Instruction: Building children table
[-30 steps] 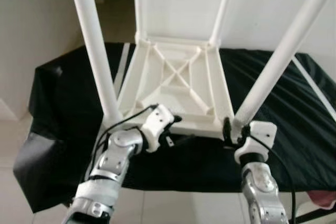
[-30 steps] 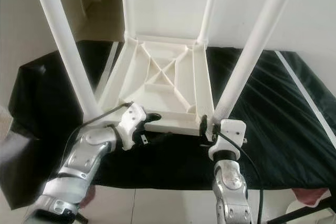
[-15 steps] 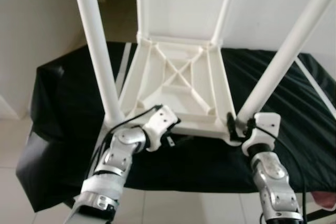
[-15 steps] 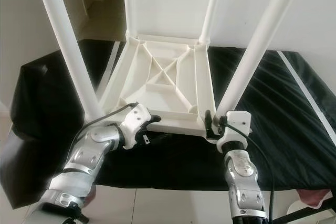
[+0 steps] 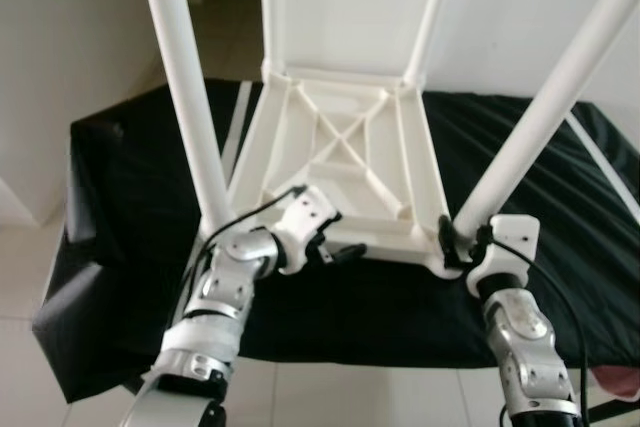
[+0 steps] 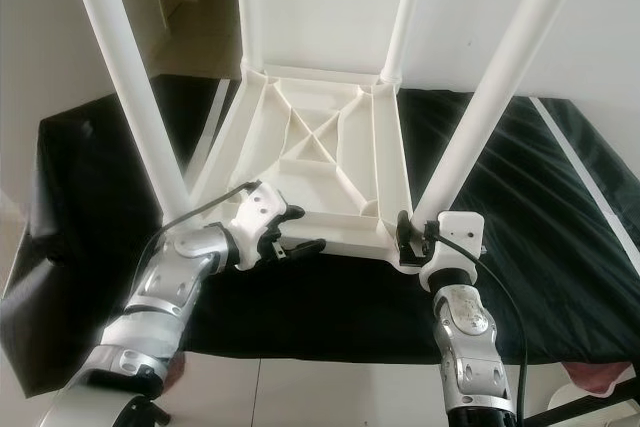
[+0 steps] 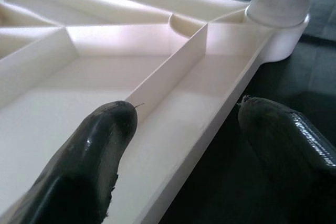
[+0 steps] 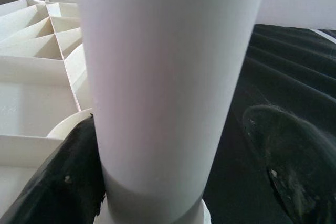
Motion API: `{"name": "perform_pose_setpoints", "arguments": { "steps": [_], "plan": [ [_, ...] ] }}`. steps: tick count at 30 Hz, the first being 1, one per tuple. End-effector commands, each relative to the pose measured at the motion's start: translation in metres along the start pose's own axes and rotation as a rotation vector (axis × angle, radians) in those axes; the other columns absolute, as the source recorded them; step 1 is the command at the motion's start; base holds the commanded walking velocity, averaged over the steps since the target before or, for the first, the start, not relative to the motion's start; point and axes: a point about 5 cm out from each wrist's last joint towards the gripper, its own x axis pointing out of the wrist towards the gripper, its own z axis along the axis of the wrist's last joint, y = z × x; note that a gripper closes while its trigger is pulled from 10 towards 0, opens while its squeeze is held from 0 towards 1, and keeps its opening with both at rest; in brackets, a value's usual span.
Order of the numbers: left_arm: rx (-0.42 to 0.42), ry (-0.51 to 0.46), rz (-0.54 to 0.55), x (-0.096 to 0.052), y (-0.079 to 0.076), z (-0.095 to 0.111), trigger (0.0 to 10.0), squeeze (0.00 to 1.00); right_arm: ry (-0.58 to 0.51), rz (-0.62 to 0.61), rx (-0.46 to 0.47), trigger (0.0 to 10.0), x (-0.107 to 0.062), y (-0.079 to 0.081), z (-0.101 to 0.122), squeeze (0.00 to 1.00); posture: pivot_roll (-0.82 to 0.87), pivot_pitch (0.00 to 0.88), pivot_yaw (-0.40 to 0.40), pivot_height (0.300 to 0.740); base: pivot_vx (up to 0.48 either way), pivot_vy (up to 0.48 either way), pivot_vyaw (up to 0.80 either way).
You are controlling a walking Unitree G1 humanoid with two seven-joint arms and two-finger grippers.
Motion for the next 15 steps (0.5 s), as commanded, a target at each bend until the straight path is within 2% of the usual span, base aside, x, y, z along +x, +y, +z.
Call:
{"name": "perform_pose_setpoints", "arguments": {
  "steps": [1, 5, 6, 12, 14, 15],
  "plan": [
    [0.010, 0.048, 0.644, -0.012, 0.031, -0.009, 10.0, 0.00, -0.002, -0.008, 0.007, 10.0, 0.000, -0.002, -0.001, 0.00, 0.02, 0.000, -0.031, 0.740, 0.000, 0.000, 0.00],
    [0.033, 0.088, 0.610, -0.018, 0.031, -0.018, 10.0, 0.00, -0.002, -0.014, 0.005, 10.0, -0.001, -0.006, -0.001, 0.00, 0.02, 0.000, -0.032, 0.740, 0.000, 0.000, 0.00],
    [0.080, 0.138, 0.598, -0.022, 0.032, -0.024, 10.0, 0.00, 0.001, -0.017, 0.003, 10.0, -0.001, -0.007, -0.002, 0.00, 0.03, 0.000, -0.033, 0.740, 0.000, 0.000, 0.00],
    [0.141, 0.226, 0.568, -0.031, 0.032, -0.037, 10.0, 0.00, 0.005, -0.021, 0.002, 10.0, 0.001, -0.006, -0.003, 0.00, 0.03, 0.000, -0.034, 0.740, 0.000, 0.000, 0.00],
    [0.138, 0.235, 0.531, -0.032, 0.030, -0.039, 10.0, 0.00, 0.003, -0.019, 0.002, 10.0, 0.001, -0.005, -0.002, 0.00, 0.04, 0.000, -0.035, 0.740, 0.000, 0.000, 0.00],
    [0.137, 0.242, 0.468, -0.033, 0.024, -0.041, 10.0, 0.00, 0.002, -0.018, 0.004, 10.0, 0.002, -0.005, -0.002, 0.00, 0.04, 0.000, -0.034, 0.740, 0.000, 0.000, 0.00]
  ]
}}
